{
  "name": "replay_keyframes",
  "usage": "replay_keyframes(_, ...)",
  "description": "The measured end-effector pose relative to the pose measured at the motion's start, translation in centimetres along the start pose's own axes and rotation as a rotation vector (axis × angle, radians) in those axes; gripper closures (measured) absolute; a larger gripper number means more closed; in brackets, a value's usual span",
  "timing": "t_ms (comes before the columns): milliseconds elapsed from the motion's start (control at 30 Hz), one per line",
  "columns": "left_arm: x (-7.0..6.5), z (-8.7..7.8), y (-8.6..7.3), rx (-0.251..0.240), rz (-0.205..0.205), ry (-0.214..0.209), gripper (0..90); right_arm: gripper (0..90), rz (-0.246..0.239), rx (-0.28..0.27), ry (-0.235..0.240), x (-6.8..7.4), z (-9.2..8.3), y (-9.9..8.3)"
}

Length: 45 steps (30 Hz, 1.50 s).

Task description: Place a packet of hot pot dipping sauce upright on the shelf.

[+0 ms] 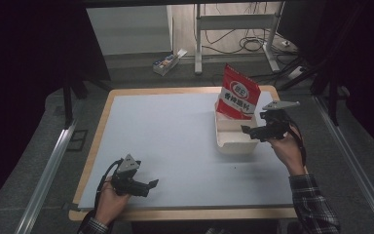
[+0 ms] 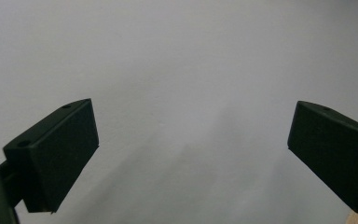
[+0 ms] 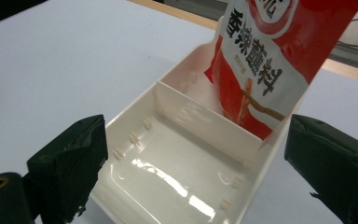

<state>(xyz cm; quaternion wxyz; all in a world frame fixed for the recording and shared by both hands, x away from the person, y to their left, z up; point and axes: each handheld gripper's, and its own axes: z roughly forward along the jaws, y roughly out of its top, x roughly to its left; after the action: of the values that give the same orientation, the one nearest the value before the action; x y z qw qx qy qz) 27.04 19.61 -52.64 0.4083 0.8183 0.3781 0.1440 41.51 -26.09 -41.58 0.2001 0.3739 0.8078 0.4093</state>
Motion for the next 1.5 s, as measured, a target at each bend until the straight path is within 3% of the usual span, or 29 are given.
replay_keyframes(200,0.0,-0.1,0.0,-0.009,-0.001,0.002,1.5,1.1,-0.014,-0.013,0.023,1.2,-0.9,-0.7)
replay_keyframes(433,-0.1,-0.2,0.0,-0.010,0.007,0.006,1.5,0.3,-0.038,0.007,0.056,3.0,-1.5,-1.8)
replay_keyframes(900,-0.2,-0.2,0.1,-0.006,0.016,0.010,1.5,0.2,-0.028,0.001,0.119,5.8,-2.4,-4.8)
replay_keyframes(1500,-0.3,-0.2,-0.2,0.015,0.035,0.020,2.0,0.3,-0.045,0.040,0.121,6.9,-2.2,-9.7)
